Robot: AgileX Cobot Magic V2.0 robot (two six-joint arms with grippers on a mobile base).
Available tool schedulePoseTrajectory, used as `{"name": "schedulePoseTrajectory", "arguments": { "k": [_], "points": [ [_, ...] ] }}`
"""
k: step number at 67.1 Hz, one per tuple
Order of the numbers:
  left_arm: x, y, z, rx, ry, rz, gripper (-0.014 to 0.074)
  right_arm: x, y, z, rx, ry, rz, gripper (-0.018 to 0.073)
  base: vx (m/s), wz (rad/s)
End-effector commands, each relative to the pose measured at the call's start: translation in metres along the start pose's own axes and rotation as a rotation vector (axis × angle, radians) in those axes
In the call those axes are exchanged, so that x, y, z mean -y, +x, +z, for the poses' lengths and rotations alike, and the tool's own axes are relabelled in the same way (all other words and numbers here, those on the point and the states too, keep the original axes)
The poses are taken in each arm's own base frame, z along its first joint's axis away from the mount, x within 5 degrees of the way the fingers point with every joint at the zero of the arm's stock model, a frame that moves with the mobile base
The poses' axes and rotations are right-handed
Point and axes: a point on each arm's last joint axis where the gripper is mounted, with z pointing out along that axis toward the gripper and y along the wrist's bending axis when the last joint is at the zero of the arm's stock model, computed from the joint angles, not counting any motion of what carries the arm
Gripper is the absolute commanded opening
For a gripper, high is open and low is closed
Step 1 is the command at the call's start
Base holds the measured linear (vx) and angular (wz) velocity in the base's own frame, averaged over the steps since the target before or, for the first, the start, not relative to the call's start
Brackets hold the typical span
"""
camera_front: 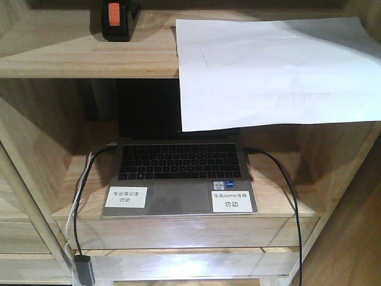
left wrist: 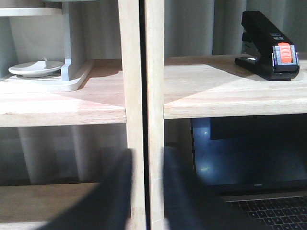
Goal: Grab stapler and paper to desk for stapling
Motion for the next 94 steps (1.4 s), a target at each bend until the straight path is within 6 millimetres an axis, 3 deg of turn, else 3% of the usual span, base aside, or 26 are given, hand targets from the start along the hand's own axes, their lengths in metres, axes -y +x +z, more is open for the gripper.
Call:
{"name": "schedulePoseTrajectory", "arguments": {
  "k": [1,16,44,62,77,94],
  "points": [
    [0.000,-0.015,0.000,0.086,0.003,-0.012,0.0303,0.000,0.000,0.000,0.061,0.000,-0.018,-0.0009,0.00,0.00],
    [0.000,-0.016,0.000,0.091,0.003,-0.012,0.0459,0.000,0.000,0.000,0.061,0.000,-0.018,-0.0009,0.00,0.00],
    [0.001,-0.015,0.000,0.087,0.013,-0.024,0.0461,0.000,0.000,0.000,0.061,0.000,-0.018,-0.0009,0.00,0.00],
    [0.013,-0.025,0.007,0.077,0.167,0.045,0.0471,0.000,0.000,0.000,0.061,0.000,-0.018,-0.0009,0.00,0.00],
    [0.029,-0.042,0.033,0.039,0.274,0.076,0.0507,0.000,0.000,0.000,0.061,0.000,-0.018,-0.0009,0.00,0.00],
    [0.051,-0.067,0.077,-0.021,0.335,0.072,0.0509,0.000,0.000,0.000,0.061,0.000,-0.018,-0.0009,0.00,0.00]
  ]
}}
